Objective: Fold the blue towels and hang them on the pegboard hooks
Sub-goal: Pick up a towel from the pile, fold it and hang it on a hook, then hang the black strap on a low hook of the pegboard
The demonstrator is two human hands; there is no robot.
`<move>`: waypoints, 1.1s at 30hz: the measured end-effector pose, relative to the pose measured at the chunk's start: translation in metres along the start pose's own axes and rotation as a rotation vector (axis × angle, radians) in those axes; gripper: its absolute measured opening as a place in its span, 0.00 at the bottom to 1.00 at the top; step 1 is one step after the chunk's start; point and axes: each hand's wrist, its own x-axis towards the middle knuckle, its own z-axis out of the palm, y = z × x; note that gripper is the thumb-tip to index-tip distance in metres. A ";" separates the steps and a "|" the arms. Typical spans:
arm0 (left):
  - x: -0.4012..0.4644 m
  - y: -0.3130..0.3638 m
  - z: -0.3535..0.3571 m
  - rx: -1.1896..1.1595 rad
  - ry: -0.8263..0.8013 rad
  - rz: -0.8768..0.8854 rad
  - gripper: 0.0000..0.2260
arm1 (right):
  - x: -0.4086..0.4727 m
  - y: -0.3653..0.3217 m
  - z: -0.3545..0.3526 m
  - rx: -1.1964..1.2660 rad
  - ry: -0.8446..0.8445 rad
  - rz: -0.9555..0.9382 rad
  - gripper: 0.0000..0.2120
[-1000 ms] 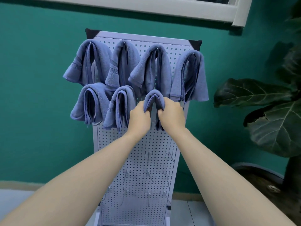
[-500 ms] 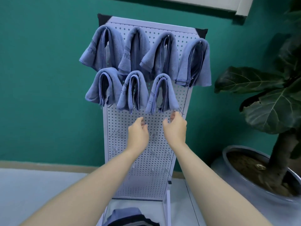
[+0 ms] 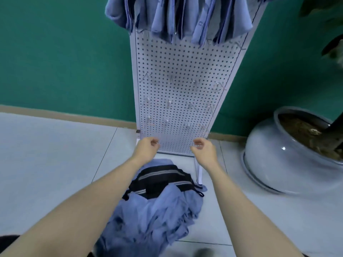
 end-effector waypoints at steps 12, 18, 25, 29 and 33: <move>0.040 -0.143 0.087 0.286 -0.255 -0.063 0.17 | 0.003 0.124 0.111 0.027 -0.246 0.192 0.12; 0.063 -0.152 0.098 0.289 -0.282 0.007 0.15 | 0.017 0.153 0.132 -0.010 -0.248 0.207 0.13; 0.067 -0.139 0.086 0.300 -0.431 0.006 0.16 | 0.019 0.140 0.134 -0.102 -0.335 0.095 0.29; 0.066 -0.078 0.062 0.252 -0.490 0.109 0.18 | 0.019 0.098 0.122 0.031 -0.469 0.034 0.39; 0.052 -0.008 0.019 0.268 -0.592 0.153 0.10 | 0.016 0.052 0.087 0.096 -0.470 -0.067 0.23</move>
